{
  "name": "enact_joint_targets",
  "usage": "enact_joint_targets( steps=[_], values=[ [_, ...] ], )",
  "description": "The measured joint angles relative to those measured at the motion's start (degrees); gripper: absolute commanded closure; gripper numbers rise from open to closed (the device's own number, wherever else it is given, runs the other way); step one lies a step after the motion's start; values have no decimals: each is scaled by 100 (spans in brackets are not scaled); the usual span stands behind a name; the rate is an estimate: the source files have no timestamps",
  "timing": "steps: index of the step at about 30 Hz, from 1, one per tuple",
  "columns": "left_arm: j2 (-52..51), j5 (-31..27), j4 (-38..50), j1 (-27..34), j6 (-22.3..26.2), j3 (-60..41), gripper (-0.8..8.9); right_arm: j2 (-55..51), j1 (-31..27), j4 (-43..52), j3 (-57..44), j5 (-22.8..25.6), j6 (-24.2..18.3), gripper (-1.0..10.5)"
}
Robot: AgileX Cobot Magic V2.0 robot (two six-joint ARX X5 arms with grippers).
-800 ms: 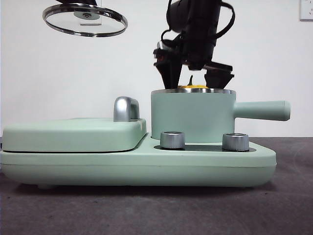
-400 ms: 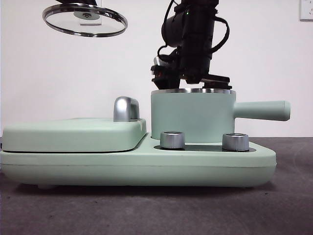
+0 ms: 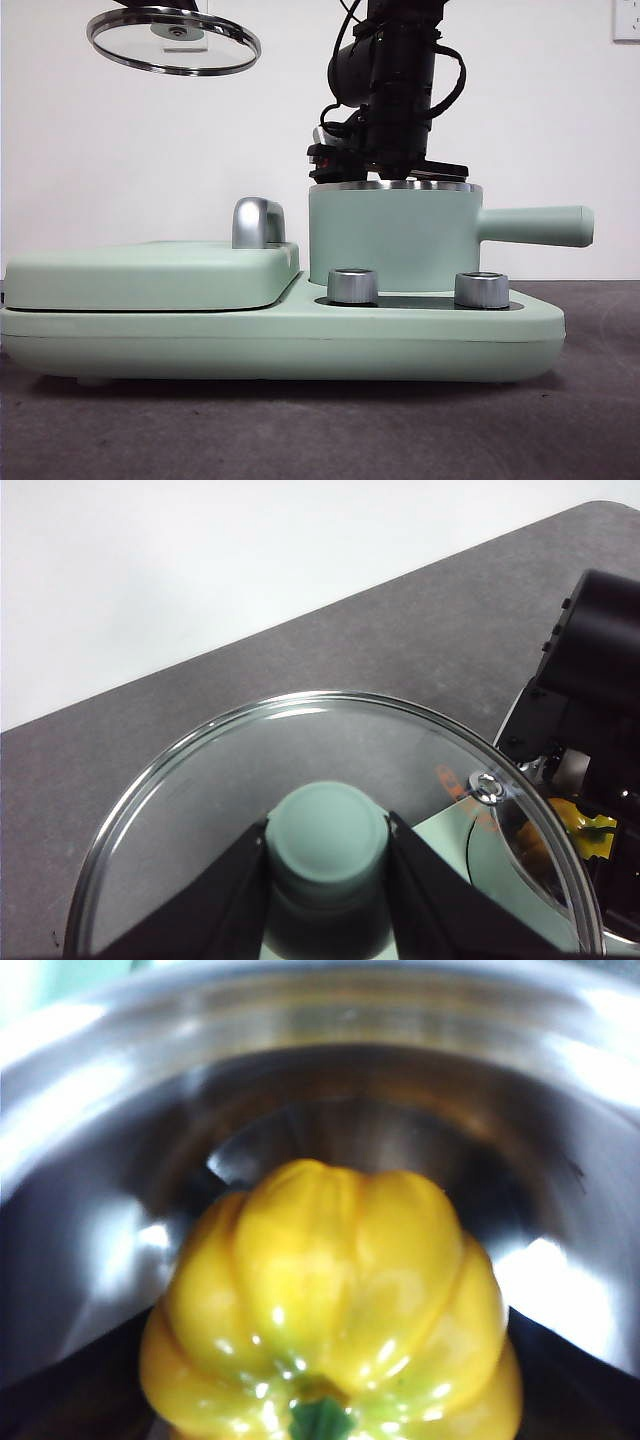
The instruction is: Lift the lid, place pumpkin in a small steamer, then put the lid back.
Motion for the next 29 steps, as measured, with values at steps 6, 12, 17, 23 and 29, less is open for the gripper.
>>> enact_joint_targets(
  steps=[6, 12, 17, 23, 29],
  values=[
    [0, 0, 0, 0, 2, 0, 727, 0, 0, 0, 0, 9, 2, 418],
    [0, 0, -2, 0, -2, 0, 727, -2, 4, -2, 48, 4, -4, 408],
    [0, 0, -2, 0, -13, 0, 727, -2, -2, -13, 221, 33, -4, 409],
    [0, 2, -2, 0, -37, 0, 727, -201, -9, -15, 970, 114, 4, 409],
    [0, 2, -2, 0, -66, 0, 727, -966, -7, -15, 981, 114, 20, 409]
  ],
)
